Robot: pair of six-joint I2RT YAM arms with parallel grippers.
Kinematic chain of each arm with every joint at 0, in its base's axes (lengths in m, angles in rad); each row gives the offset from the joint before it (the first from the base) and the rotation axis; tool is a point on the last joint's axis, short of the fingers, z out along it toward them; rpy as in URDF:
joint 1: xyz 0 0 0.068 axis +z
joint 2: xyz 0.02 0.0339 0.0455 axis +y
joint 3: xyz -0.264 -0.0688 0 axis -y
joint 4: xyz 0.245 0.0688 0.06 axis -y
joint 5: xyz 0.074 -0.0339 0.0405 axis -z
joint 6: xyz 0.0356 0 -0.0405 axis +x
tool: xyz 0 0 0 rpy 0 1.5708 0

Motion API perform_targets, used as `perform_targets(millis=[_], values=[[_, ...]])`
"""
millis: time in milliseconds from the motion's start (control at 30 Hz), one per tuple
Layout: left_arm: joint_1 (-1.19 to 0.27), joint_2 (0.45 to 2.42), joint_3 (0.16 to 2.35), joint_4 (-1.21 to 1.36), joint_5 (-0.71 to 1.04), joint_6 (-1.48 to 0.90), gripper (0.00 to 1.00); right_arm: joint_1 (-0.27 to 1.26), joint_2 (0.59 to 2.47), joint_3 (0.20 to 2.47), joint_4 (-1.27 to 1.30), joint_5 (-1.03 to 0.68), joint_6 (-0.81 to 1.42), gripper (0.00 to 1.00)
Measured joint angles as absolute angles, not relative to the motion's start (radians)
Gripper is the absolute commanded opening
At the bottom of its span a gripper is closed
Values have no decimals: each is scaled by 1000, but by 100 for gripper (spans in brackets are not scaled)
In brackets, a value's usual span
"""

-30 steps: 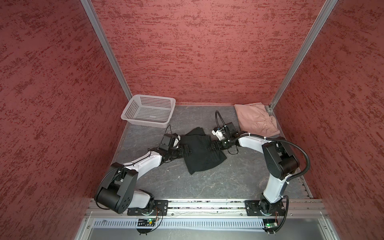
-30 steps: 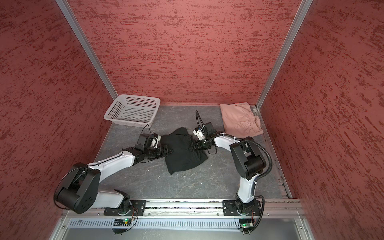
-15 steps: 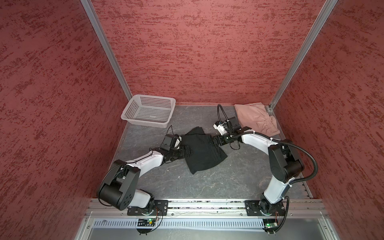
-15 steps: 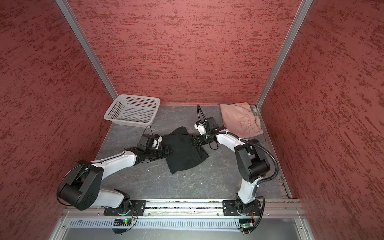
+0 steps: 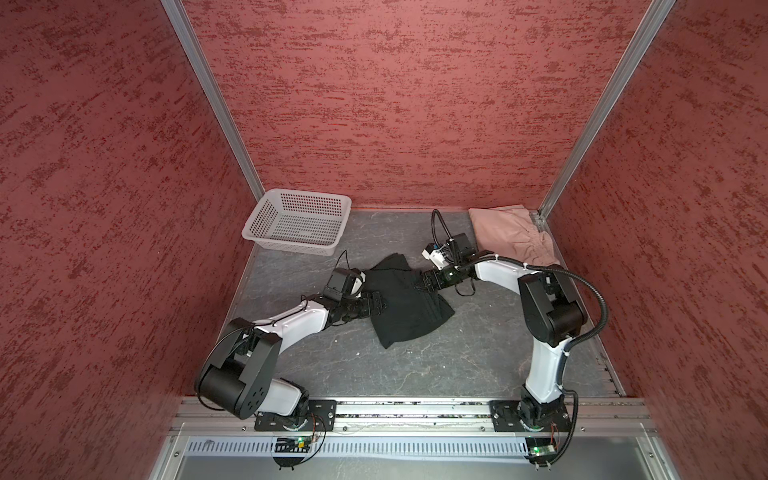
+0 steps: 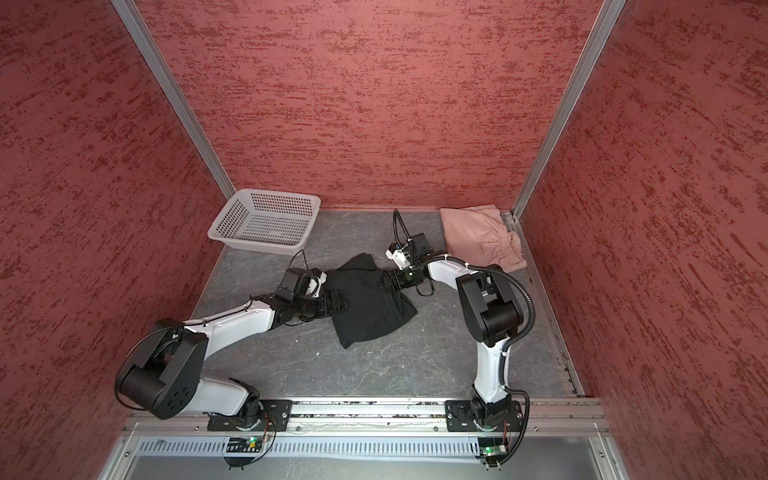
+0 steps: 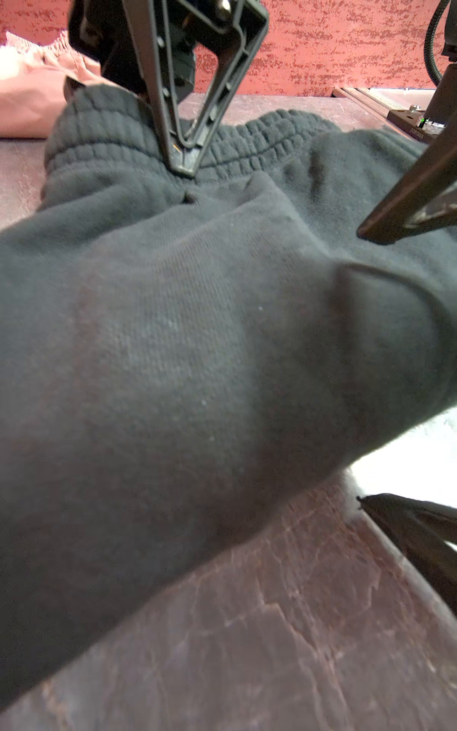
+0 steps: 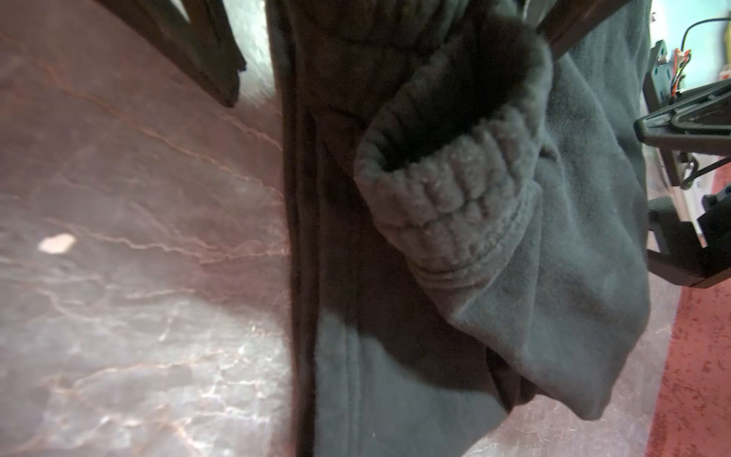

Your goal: Fold and stack the shorts

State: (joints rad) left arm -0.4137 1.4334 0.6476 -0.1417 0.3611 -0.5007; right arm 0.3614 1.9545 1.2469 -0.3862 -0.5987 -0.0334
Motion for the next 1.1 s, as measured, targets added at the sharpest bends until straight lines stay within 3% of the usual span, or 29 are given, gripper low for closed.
perform_targets(millis=[733,933,1100], values=[[-415,1457,672,-157,358,-495,98,362,1925,974,3,-942,87,99],[-415,1457,680,-167,354,-489,98,379,1883,899,88,-918,185,99],[-416,1457,680,-166,354,-490,98,451,1864,886,150,-803,288,99]])
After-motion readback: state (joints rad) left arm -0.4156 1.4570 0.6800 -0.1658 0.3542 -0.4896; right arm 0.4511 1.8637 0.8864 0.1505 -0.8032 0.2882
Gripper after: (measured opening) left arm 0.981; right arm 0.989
